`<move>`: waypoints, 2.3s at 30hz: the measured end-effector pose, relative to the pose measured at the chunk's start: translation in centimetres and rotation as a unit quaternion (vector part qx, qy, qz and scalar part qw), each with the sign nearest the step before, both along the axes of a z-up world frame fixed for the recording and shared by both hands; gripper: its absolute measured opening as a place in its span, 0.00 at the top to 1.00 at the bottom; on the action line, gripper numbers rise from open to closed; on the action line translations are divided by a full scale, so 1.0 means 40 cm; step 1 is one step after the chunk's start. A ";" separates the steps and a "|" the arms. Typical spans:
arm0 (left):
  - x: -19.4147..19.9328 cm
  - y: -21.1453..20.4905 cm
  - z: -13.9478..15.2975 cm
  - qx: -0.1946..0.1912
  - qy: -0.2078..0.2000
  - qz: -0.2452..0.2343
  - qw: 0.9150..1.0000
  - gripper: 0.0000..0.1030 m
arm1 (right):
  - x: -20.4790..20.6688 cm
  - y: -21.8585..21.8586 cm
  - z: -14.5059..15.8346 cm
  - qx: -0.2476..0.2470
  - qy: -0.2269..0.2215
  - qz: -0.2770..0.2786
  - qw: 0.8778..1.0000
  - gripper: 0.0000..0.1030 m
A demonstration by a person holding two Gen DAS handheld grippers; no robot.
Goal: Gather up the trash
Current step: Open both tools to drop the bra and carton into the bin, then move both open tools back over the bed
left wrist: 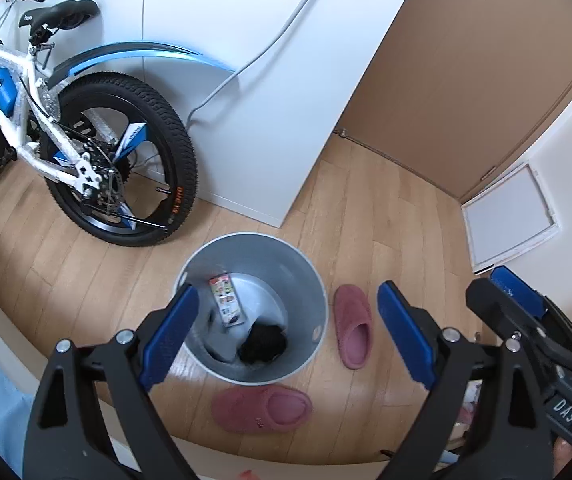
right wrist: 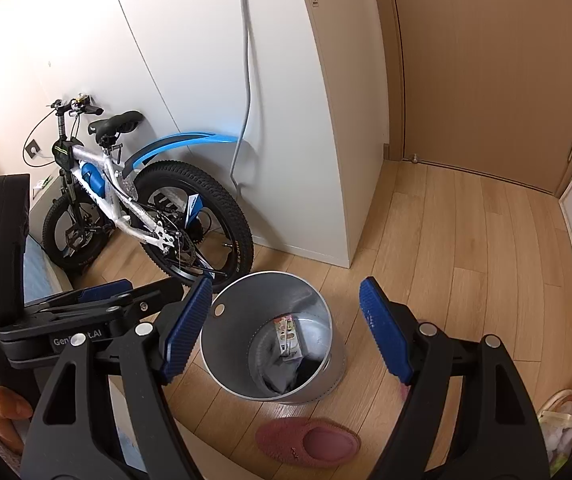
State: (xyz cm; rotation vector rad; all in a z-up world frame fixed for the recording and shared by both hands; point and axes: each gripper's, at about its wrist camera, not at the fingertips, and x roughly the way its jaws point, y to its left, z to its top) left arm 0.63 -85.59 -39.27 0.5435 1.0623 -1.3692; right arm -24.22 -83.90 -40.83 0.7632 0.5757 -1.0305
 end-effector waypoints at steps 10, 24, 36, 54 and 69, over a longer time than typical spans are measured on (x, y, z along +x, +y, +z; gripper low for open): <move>0.048 0.118 0.080 -0.003 -0.003 0.040 0.999 0.12 | 0.044 0.027 0.017 0.000 0.013 0.029 1.000 0.29; 0.173 0.553 0.297 -0.026 -0.028 0.179 0.983 0.12 | 0.310 0.207 0.156 -0.012 0.012 0.216 0.976 0.29; 0.278 1.172 0.481 -0.039 -0.071 0.415 0.906 0.12 | 0.569 0.657 0.410 -0.050 -0.023 0.432 0.900 0.27; 0.141 2.044 0.598 -0.021 -0.122 0.647 0.753 0.12 | 0.731 1.470 0.649 -0.068 -0.075 0.671 0.735 0.25; 0.140 2.418 0.580 0.006 -0.151 0.706 0.691 0.12 | 0.876 1.933 0.655 -0.081 -0.069 0.746 0.657 0.26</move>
